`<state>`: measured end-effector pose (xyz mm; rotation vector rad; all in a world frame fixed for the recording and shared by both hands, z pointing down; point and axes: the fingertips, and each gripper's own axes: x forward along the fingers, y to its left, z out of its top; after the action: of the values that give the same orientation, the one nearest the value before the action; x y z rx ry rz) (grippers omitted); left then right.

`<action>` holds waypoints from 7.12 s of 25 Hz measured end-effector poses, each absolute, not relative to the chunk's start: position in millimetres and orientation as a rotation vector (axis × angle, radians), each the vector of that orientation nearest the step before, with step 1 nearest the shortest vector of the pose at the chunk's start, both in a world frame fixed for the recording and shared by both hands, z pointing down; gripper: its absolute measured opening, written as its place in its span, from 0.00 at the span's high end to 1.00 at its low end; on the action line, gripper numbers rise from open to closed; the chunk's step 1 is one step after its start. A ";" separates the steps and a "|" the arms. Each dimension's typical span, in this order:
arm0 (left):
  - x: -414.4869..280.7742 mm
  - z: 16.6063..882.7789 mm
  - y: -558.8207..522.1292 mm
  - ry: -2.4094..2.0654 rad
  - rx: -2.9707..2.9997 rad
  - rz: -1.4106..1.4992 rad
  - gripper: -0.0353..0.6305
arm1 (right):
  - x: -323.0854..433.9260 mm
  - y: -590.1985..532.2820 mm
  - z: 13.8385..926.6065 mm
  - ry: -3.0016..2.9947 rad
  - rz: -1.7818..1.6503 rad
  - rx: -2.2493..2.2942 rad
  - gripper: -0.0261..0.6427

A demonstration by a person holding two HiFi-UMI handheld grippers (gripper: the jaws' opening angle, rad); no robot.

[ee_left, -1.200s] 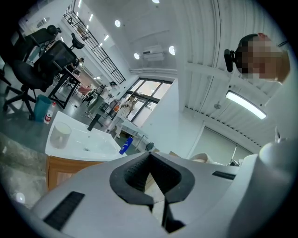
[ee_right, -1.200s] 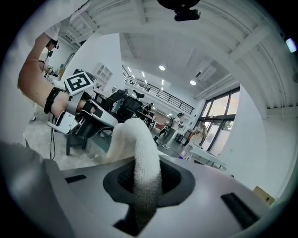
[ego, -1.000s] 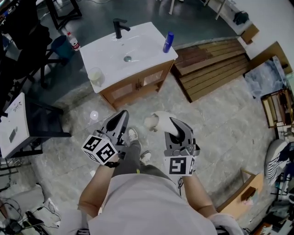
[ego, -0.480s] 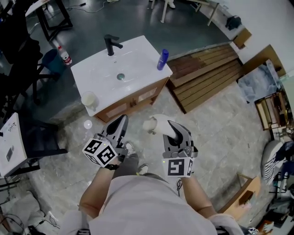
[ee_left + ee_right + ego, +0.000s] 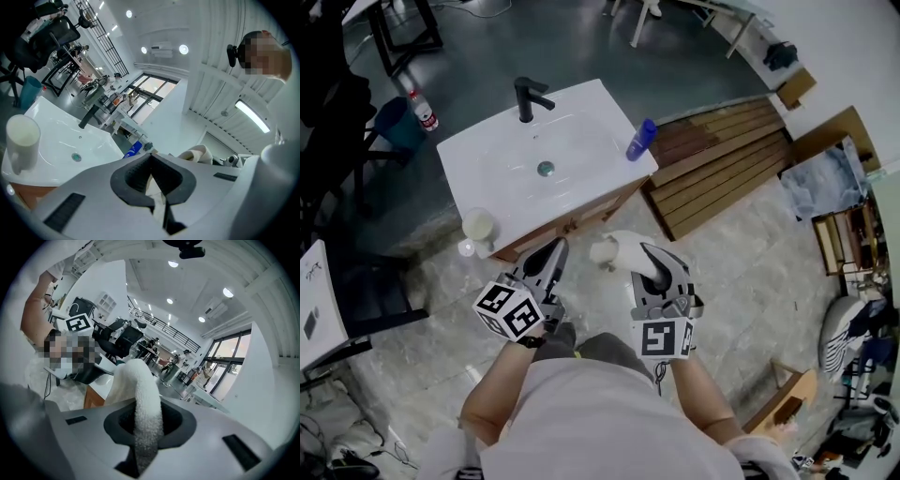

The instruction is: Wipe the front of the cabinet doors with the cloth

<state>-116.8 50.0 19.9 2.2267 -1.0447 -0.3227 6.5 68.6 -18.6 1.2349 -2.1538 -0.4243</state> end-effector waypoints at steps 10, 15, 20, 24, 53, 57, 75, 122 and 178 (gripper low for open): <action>-112.7 64.2 22.0 -1.102 2.176 -0.277 0.92 | 2.2 29.0 28.6 -2.199 -0.408 1.129 0.85; -104.7 110.0 9.4 -1.175 2.104 -0.261 0.92 | 8.5 4.3 76.6 -2.226 -0.436 1.045 0.85; -94.5 166.7 3.2 -1.230 2.047 -0.238 0.92 | 17.4 -16.0 127.5 -2.254 -0.451 0.986 0.85; -89.3 212.6 1.2 -1.274 2.016 -0.243 0.92 | 23.2 -25.9 174.0 -2.284 -0.466 0.954 0.85; -86.3 444.8 -22.3 -1.410 2.051 -0.184 0.92 | -3.9 -68.6 400.5 -2.368 -0.559 0.807 0.86; -90.2 453.9 -26.5 -1.415 2.067 -0.179 0.92 | -9.9 -73.5 408.2 -2.377 -0.572 0.807 0.86; -85.9 493.4 -54.7 -1.413 2.122 -0.207 0.92 | -10.4 -103.1 444.3 -2.414 -0.607 0.871 0.85; -14.4 519.5 -76.1 -1.246 2.129 -0.158 0.92 | 141.2 -175.2 481.2 -2.124 -0.597 1.106 0.86; -6.9 582.0 -74.8 -1.237 2.139 -0.135 0.92 | 150.3 -203.2 583.6 -2.111 -0.609 1.099 0.86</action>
<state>-6.9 -74.8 582.0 2.1394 -1.2370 -0.1347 150.3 -203.2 583.6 1.0989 -2.1105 -0.6091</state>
